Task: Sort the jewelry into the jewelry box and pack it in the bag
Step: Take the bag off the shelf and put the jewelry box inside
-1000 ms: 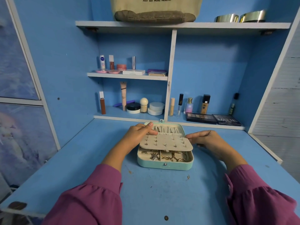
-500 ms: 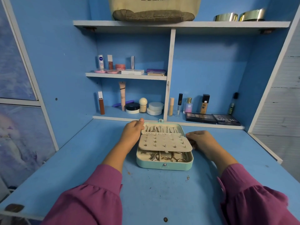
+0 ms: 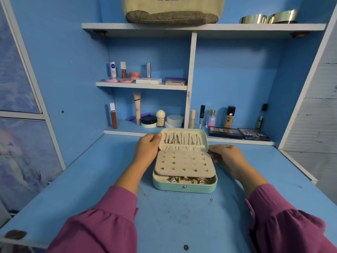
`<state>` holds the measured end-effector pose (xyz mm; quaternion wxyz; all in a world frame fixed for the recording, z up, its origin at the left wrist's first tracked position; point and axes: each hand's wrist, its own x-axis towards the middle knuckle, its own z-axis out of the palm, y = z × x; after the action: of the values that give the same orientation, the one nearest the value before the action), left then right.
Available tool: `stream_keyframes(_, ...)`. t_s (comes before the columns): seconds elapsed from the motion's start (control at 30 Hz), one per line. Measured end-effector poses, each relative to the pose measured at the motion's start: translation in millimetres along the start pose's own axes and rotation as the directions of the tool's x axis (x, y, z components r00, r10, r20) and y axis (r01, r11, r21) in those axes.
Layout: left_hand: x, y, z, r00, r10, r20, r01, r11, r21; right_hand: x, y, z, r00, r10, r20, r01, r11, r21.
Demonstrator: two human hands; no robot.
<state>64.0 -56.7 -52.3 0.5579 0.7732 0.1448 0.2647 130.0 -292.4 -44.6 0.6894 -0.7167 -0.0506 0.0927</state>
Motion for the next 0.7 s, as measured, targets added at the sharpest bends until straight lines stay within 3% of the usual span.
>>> stream_keyframes(0.43, 1.3, 11.0, 3.4, 0.992, 0.121, 0.026, -0.112, 0.966, -0.235, 0.9, -0.9, 8.1, 0.989, -0.147, 0.036, 0.138, 0.975, 0.175)
stream_keyframes(0.6, 0.1, 15.9, 2.1, 0.998, 0.069, -0.003, -0.065, 0.931, -0.358, 1.7, -1.0, 9.8, 0.993, -0.109, 0.037, 0.099, 0.971, 0.217)
stream_keyframes(0.7, 1.6, 15.8, 1.0, 1.000, 0.006, -0.030, -0.017, 0.923, -0.384, -3.2, -6.0, 7.1, 0.997, -0.077, -0.002, 0.076, 0.988, 0.136)
